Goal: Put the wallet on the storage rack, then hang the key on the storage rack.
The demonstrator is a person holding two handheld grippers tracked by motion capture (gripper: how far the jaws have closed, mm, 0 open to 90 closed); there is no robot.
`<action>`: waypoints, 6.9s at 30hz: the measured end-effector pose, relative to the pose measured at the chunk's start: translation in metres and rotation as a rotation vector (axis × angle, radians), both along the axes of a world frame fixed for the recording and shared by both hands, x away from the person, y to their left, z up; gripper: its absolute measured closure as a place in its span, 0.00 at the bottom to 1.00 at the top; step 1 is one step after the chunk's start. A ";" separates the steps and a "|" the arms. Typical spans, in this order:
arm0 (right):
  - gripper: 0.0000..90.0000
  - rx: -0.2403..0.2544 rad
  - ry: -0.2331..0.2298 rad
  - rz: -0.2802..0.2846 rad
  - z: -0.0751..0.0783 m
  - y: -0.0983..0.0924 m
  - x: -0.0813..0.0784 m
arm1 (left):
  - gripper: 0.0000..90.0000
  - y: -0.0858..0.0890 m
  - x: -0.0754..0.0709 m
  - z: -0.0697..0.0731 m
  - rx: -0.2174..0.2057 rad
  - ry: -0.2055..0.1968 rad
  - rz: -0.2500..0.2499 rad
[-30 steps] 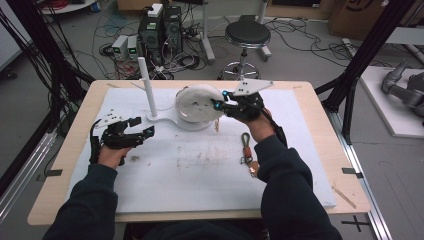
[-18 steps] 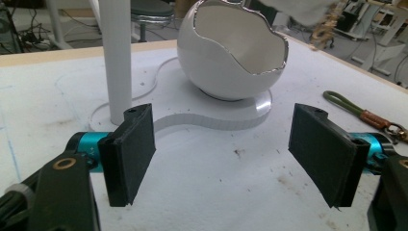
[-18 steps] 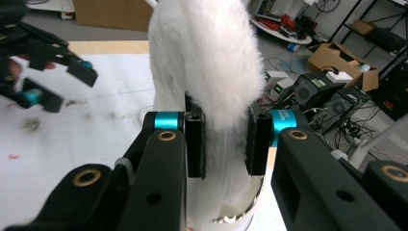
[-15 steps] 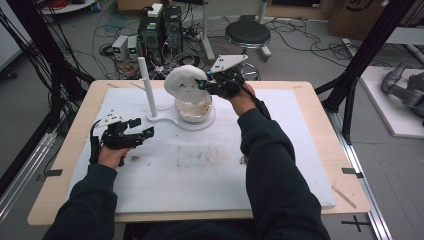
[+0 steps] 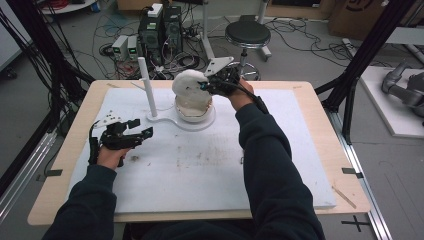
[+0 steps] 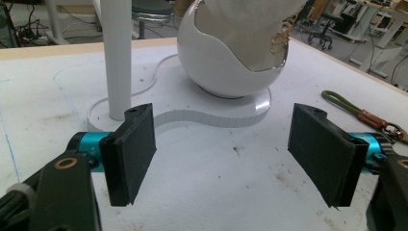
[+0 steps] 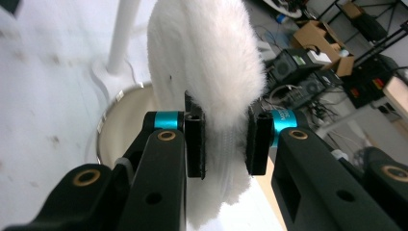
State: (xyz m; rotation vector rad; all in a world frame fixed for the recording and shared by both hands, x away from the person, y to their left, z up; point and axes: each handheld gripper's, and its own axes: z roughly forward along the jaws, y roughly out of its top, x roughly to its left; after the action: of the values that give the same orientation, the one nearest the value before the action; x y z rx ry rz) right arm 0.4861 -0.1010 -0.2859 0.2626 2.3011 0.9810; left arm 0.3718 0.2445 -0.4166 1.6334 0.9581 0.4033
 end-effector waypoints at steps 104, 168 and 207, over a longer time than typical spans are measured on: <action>0.55 0.103 0.601 -0.334 -0.150 -0.144 -0.112 | 0.29 -0.007 0.003 -0.005 0.041 0.018 0.003; 0.88 0.590 0.445 -0.042 -0.113 -0.074 -0.138 | 0.45 -0.107 -0.005 0.015 -0.217 0.010 -0.325; 0.51 0.511 0.259 -0.265 -0.099 -0.131 -0.129 | 0.93 -0.014 0.005 0.080 -0.180 -0.095 -0.166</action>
State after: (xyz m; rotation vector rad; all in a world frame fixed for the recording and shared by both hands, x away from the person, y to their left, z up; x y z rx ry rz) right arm 0.3566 -0.2322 -0.3848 0.9269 2.1188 1.4459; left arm 0.3765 0.2305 -0.3366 1.5030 0.7589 0.2707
